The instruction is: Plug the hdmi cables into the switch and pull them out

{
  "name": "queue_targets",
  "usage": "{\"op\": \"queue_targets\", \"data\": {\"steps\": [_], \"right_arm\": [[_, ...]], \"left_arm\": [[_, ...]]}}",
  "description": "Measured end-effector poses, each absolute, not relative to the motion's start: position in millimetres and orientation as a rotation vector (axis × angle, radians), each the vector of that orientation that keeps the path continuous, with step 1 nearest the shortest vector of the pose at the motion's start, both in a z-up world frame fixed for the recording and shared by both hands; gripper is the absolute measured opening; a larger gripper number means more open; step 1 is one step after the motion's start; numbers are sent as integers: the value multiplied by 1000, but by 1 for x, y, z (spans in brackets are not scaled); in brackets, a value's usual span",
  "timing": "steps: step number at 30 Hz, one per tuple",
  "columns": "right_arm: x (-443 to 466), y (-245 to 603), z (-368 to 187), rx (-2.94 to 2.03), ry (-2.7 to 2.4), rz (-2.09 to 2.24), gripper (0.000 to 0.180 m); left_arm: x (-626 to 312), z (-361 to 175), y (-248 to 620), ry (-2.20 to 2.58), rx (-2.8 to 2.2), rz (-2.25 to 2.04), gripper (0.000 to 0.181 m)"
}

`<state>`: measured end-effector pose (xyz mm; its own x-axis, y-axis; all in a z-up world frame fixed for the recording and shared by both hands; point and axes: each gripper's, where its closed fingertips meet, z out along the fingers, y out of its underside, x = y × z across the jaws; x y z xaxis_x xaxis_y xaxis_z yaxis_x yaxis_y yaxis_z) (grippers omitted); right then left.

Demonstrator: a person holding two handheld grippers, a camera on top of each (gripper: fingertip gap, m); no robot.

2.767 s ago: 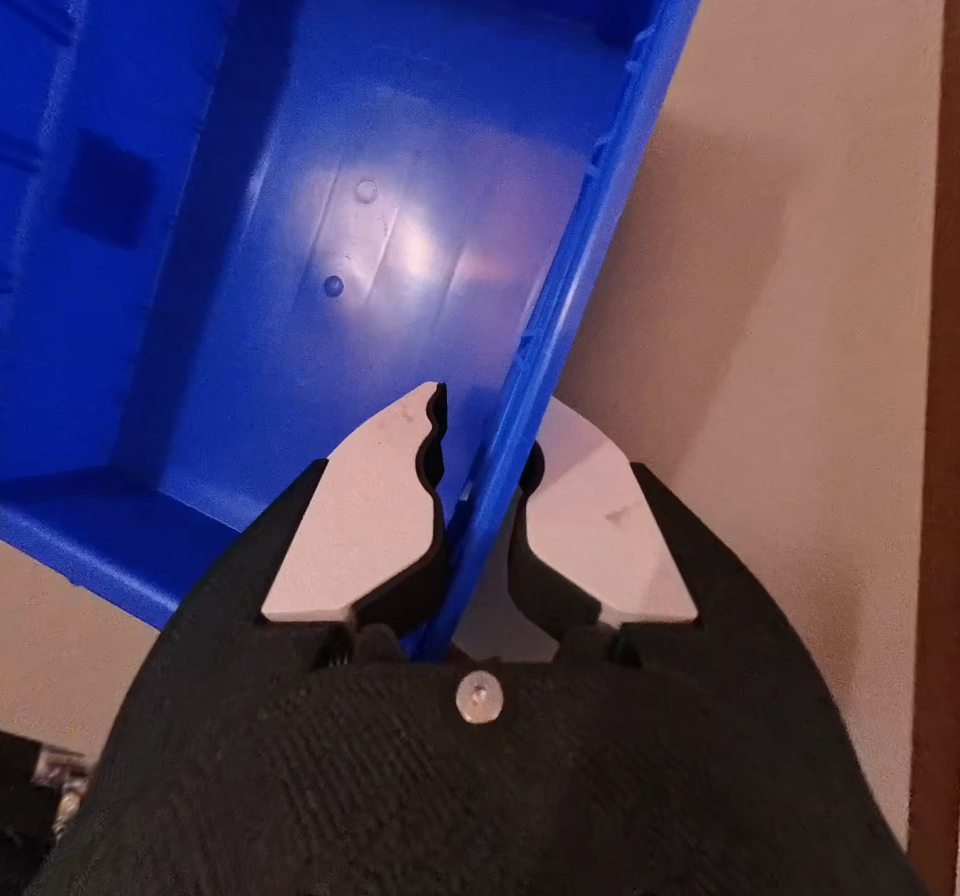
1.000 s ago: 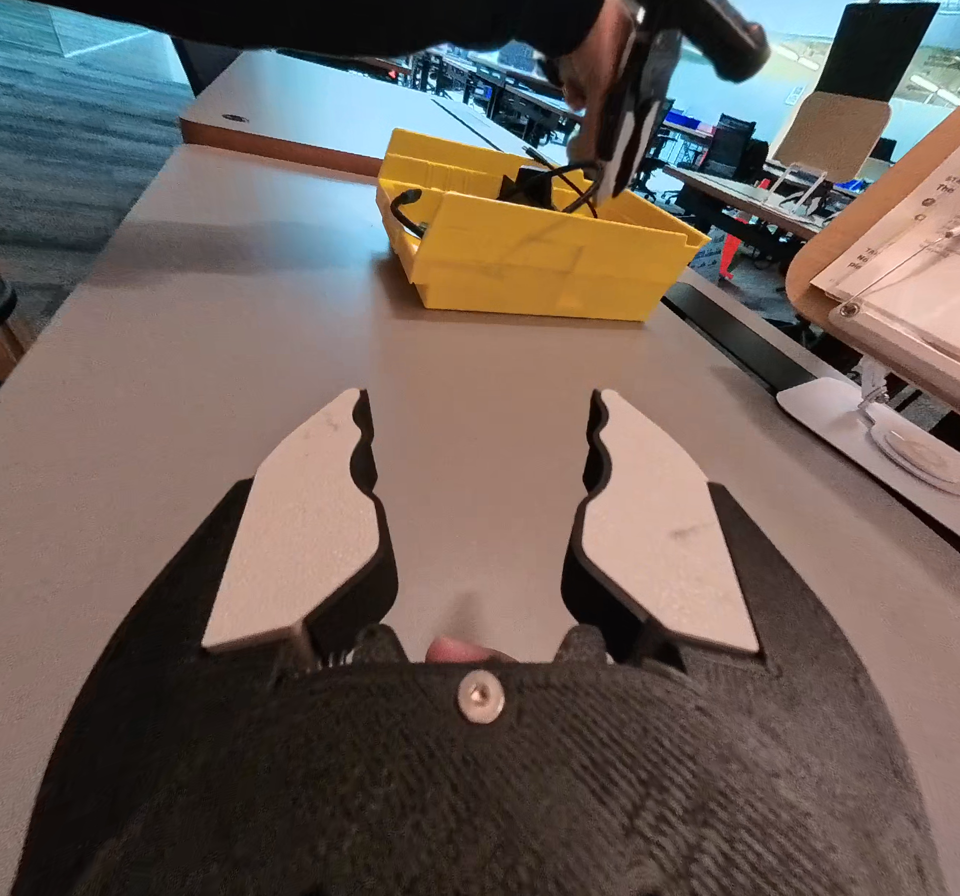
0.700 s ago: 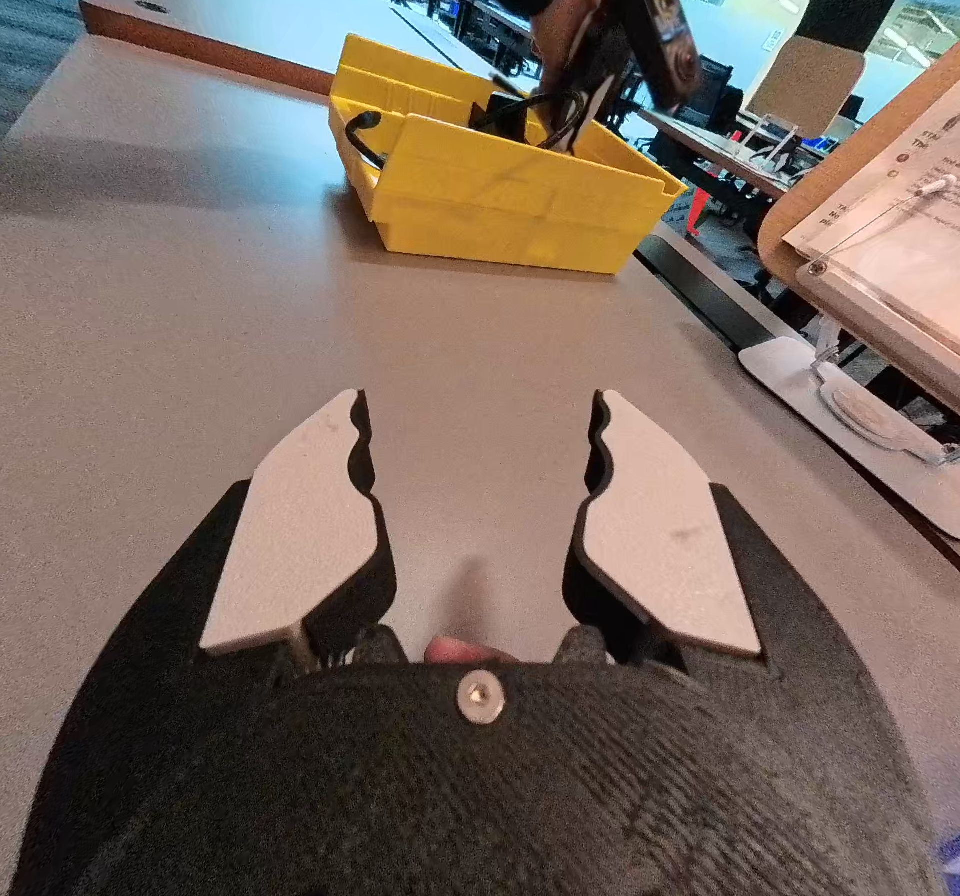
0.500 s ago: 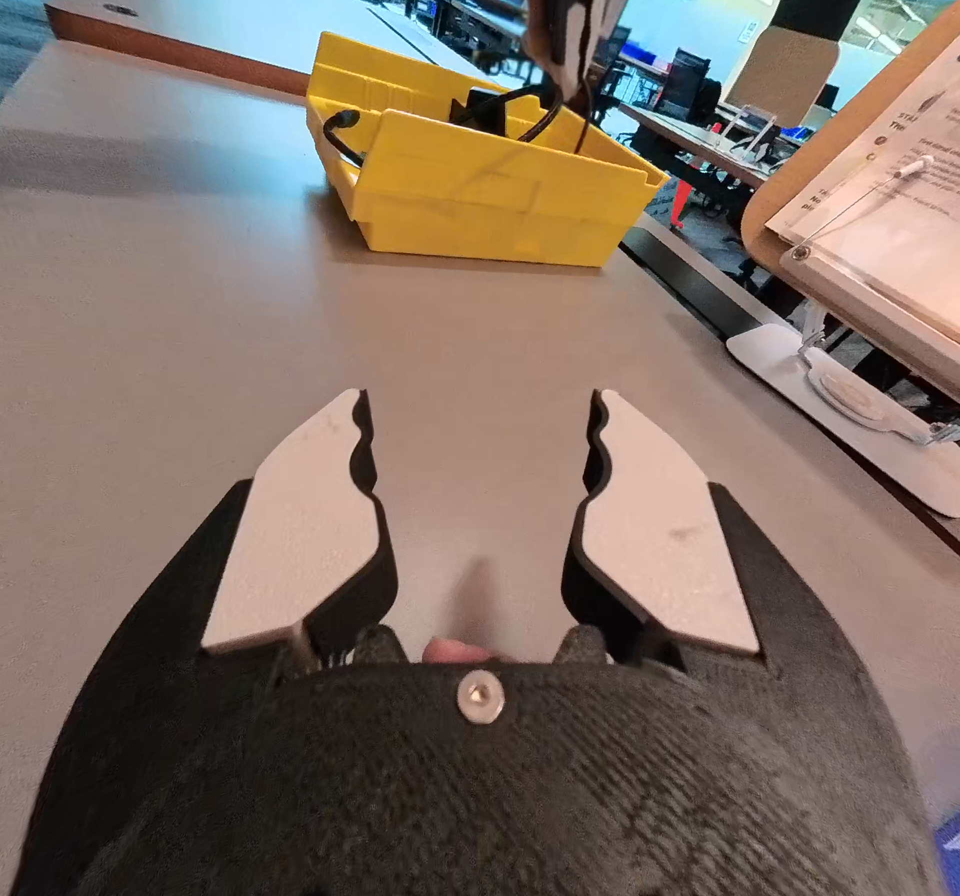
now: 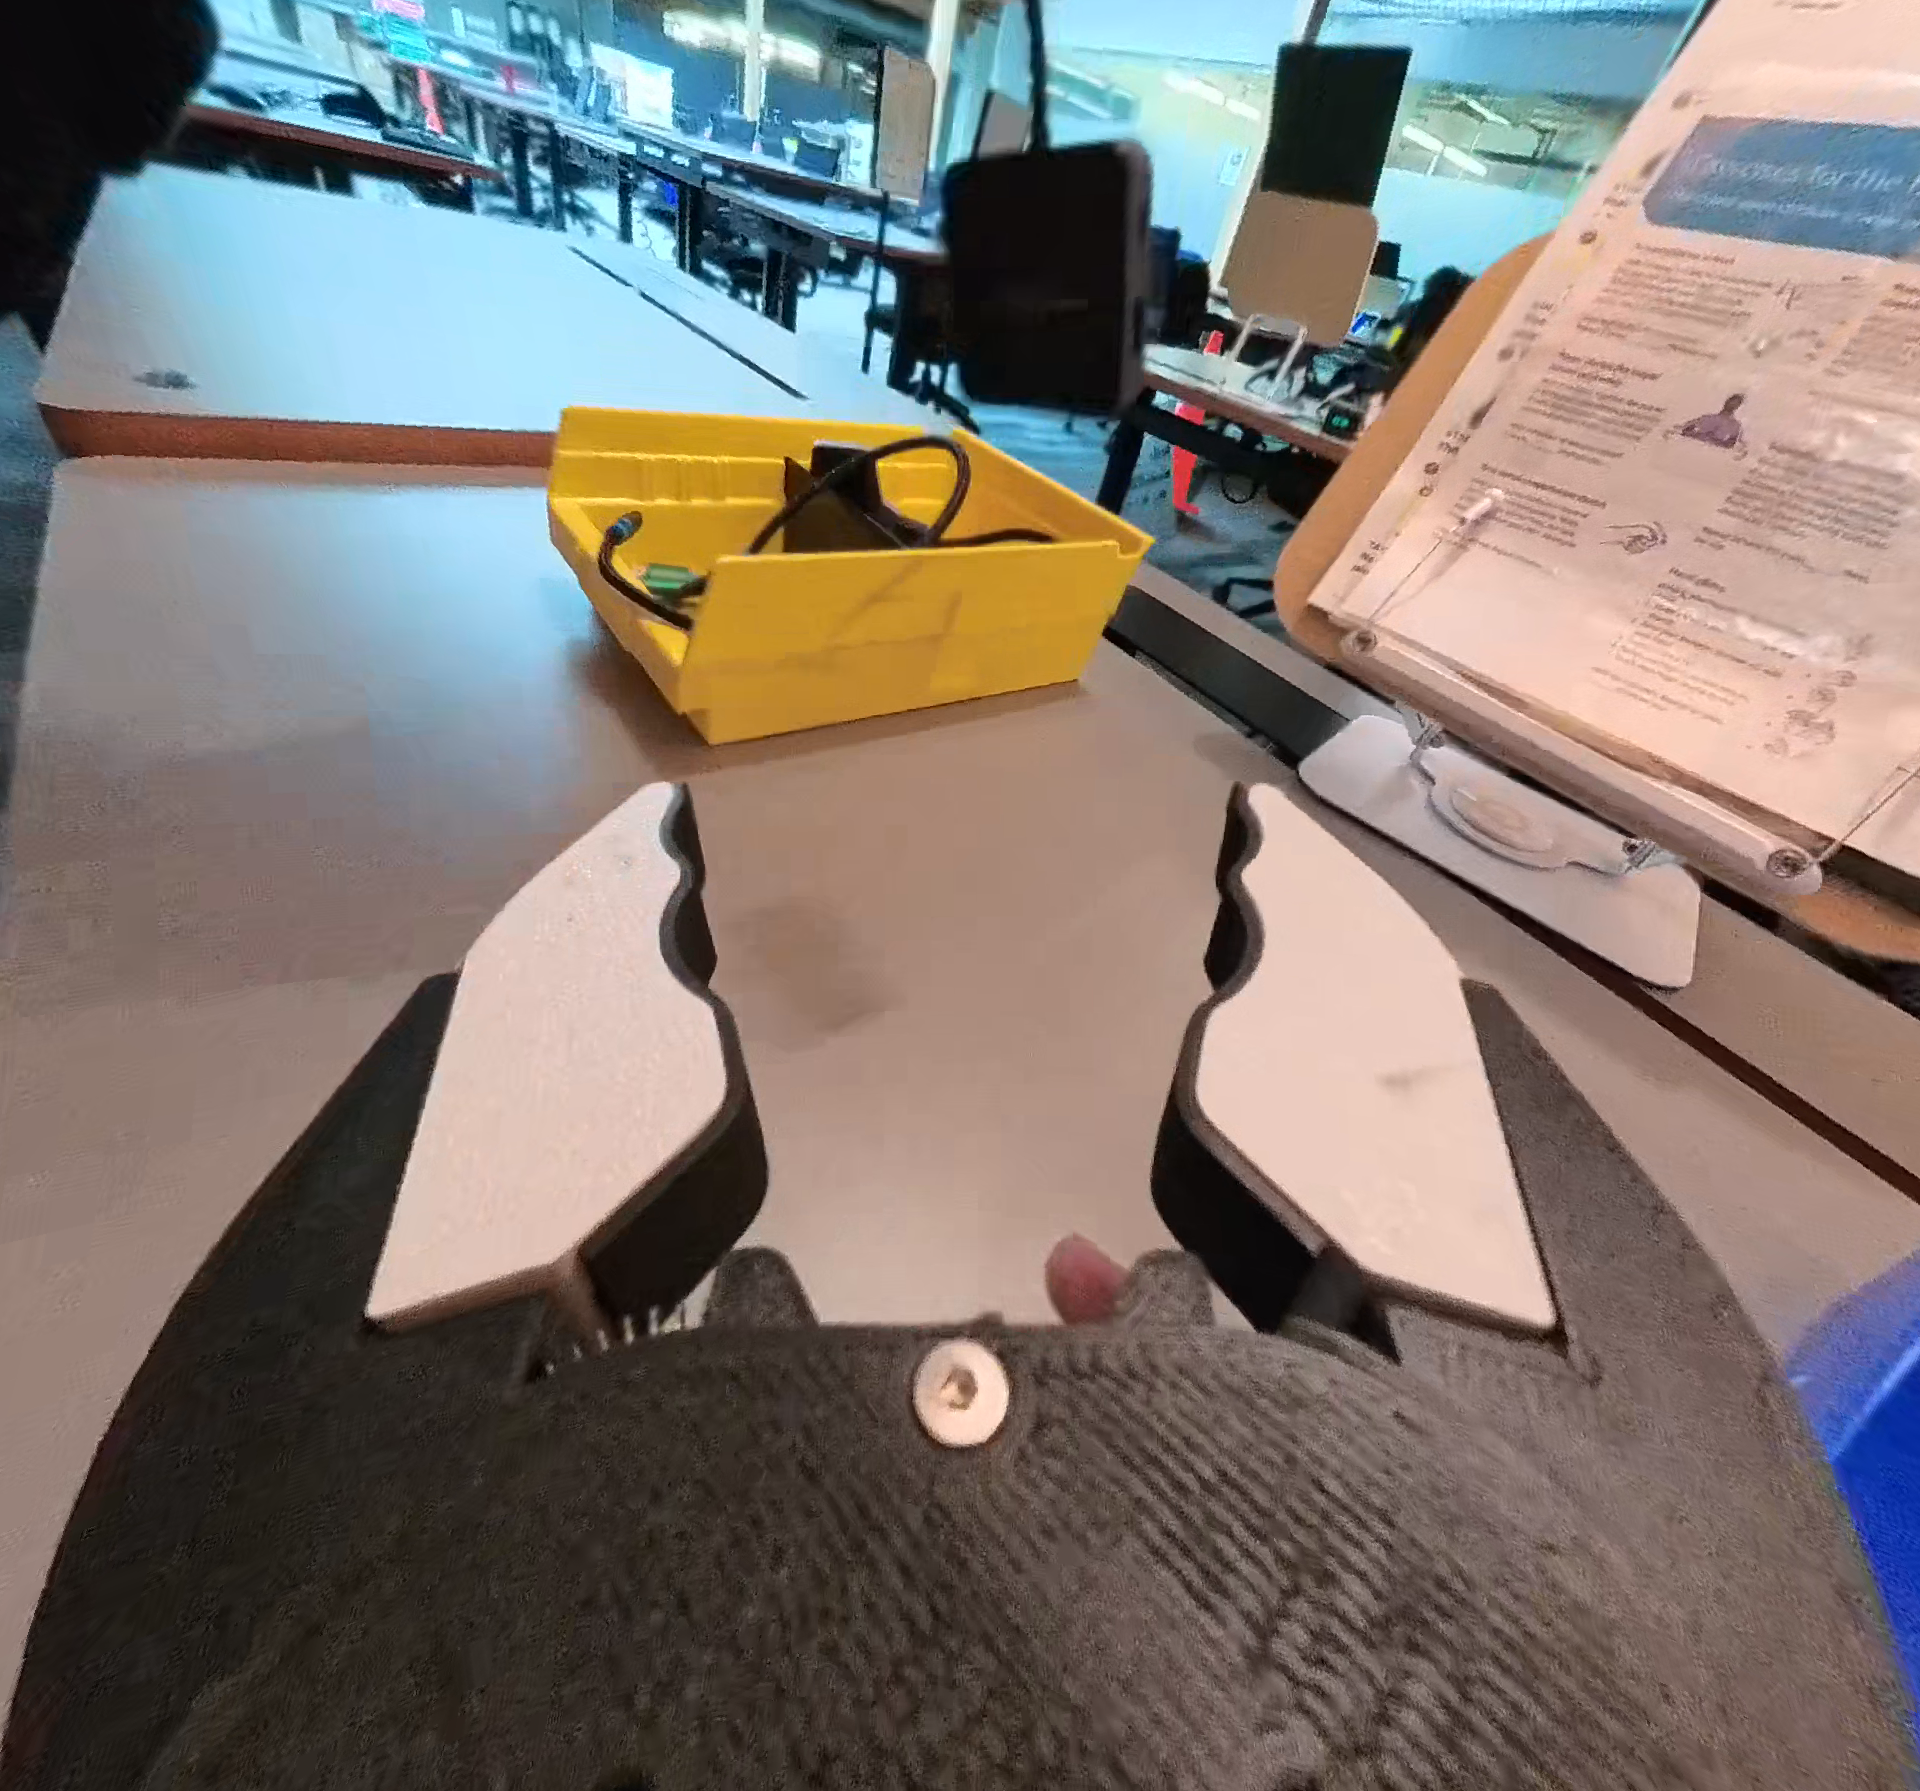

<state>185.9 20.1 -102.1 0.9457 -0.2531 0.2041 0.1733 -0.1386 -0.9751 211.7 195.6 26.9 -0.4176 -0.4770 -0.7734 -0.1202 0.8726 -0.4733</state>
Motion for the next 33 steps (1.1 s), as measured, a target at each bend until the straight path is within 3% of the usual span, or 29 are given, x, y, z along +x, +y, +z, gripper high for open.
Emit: {"op": "queue_targets", "data": {"steps": [1,6,7,9,10,18,24,28,33], "right_arm": [[181,17,-94,-1647,76,-375,94],[130,17,-86,-1615,-20,-267,87],[119,16,-88,-1630,-68,-260,77],[93,12,-82,-1603,-191,-252,32],[88,8,-76,-1579,-202,-275,22],[94,-13,-46,-1561,-204,-694,15],[130,-29,-58,-1595,-80,-728,15],[151,-37,-54,-1468,174,-422,14],[141,-31,-57,-1220,284,275,14]], "left_arm": [[197,18,172,2020,-394,-472,0],[135,-12,64,2067,-195,-798,0],[126,-13,51,2052,-175,-848,0],[118,-13,39,2012,-164,-881,0],[115,-10,37,1979,-156,-889,0],[101,0,35,1844,-212,-1116,4],[97,-23,45,1837,-438,-1307,34],[103,-53,52,1746,-666,-1360,25],[104,-95,-2,1858,-867,-1886,36]]}}
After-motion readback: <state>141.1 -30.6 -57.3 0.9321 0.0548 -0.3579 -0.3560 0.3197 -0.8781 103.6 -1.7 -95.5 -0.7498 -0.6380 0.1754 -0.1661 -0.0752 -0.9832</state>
